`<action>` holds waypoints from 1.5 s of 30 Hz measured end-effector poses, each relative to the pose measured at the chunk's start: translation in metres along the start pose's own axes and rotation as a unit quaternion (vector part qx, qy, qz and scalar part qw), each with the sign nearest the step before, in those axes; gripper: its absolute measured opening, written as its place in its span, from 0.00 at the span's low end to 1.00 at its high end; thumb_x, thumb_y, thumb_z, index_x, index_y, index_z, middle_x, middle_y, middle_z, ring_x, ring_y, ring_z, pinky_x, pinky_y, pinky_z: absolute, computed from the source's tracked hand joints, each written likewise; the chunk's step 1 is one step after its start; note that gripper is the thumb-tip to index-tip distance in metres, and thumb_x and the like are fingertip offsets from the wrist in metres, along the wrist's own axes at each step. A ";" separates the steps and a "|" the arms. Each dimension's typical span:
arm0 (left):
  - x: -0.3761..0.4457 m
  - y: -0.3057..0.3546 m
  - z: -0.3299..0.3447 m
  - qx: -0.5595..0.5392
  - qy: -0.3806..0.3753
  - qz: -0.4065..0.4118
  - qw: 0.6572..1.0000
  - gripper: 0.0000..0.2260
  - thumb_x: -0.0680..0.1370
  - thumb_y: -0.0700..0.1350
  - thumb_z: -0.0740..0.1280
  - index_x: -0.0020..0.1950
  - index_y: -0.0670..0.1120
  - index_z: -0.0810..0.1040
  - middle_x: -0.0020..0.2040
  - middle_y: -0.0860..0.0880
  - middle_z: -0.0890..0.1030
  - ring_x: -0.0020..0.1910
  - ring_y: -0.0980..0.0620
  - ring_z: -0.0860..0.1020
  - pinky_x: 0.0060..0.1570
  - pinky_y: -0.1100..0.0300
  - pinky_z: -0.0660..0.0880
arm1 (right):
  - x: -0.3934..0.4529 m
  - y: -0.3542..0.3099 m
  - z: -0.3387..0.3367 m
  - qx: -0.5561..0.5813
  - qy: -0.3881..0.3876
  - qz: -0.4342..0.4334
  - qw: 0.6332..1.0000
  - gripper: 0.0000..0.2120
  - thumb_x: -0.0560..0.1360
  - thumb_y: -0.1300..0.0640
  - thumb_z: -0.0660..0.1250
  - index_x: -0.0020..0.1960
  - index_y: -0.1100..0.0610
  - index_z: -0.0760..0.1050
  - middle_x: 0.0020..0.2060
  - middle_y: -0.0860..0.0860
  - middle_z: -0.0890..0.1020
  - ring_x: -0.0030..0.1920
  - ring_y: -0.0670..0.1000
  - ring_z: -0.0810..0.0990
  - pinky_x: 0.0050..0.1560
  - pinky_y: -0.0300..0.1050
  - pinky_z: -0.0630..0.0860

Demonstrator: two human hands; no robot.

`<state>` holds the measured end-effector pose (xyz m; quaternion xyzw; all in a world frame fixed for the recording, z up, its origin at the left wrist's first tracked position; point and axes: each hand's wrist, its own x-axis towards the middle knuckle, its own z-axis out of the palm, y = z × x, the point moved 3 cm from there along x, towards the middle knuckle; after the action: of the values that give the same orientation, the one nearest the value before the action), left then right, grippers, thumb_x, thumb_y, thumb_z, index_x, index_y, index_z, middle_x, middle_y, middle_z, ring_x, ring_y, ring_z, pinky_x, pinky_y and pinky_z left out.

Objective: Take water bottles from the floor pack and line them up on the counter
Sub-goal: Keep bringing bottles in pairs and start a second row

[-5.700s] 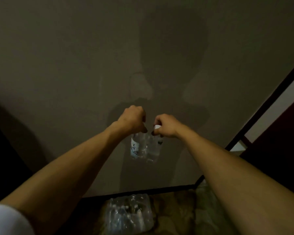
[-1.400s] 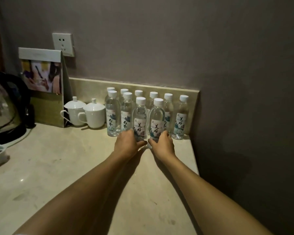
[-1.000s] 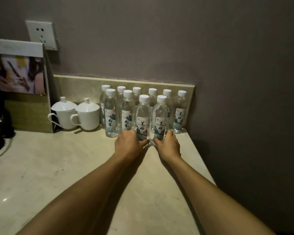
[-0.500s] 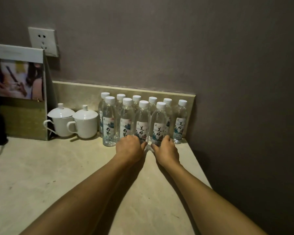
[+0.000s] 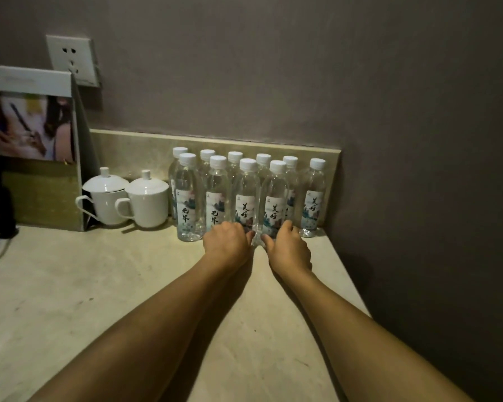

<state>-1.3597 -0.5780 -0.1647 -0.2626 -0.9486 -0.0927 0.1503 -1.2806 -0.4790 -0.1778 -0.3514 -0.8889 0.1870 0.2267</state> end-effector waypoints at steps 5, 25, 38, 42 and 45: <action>0.001 0.003 0.005 -0.009 -0.003 0.000 1.000 0.23 0.81 0.61 0.56 0.53 0.44 0.81 0.42 0.46 0.78 0.42 0.48 0.77 0.39 0.56 0.72 | -0.001 -0.001 -0.003 -0.015 -0.009 0.006 1.000 0.24 0.80 0.45 0.60 0.69 0.59 0.62 0.66 0.58 0.72 0.61 0.60 0.76 0.51 0.53 0.75; 0.007 0.003 0.010 -0.026 -0.002 0.013 1.000 0.22 0.82 0.59 0.55 0.55 0.44 0.81 0.48 0.43 0.81 0.49 0.45 0.79 0.43 0.54 0.73 | -0.010 -0.002 -0.006 0.024 0.021 0.040 0.999 0.22 0.79 0.44 0.62 0.67 0.56 0.66 0.64 0.55 0.75 0.61 0.60 0.76 0.53 0.55 0.75; 0.005 0.001 0.012 -0.049 -0.012 0.013 0.999 0.21 0.82 0.59 0.55 0.54 0.45 0.81 0.41 0.45 0.76 0.43 0.47 0.77 0.41 0.55 0.72 | -0.014 -0.002 -0.006 0.006 0.024 0.039 0.999 0.22 0.79 0.43 0.61 0.66 0.55 0.64 0.62 0.56 0.76 0.59 0.60 0.77 0.51 0.55 0.76; 0.003 0.000 0.011 -0.049 -0.011 0.004 0.999 0.21 0.82 0.59 0.56 0.56 0.47 0.81 0.41 0.46 0.74 0.42 0.48 0.73 0.40 0.55 0.70 | -0.013 -0.003 -0.005 0.005 0.021 0.040 0.999 0.22 0.79 0.44 0.61 0.66 0.56 0.65 0.62 0.56 0.76 0.59 0.61 0.77 0.50 0.54 0.75; 0.004 -0.001 0.012 -0.054 -0.015 0.007 0.998 0.20 0.82 0.59 0.55 0.57 0.47 0.81 0.43 0.46 0.75 0.45 0.47 0.76 0.41 0.55 0.70 | -0.012 -0.001 -0.005 0.023 0.027 0.048 0.998 0.22 0.78 0.43 0.62 0.65 0.55 0.66 0.61 0.56 0.77 0.59 0.61 0.77 0.52 0.56 0.76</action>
<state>-1.3663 -0.5737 -0.1742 -0.2780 -0.9426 -0.1389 0.1224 -1.2705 -0.4870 -0.1764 -0.3934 -0.8602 0.2082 0.2489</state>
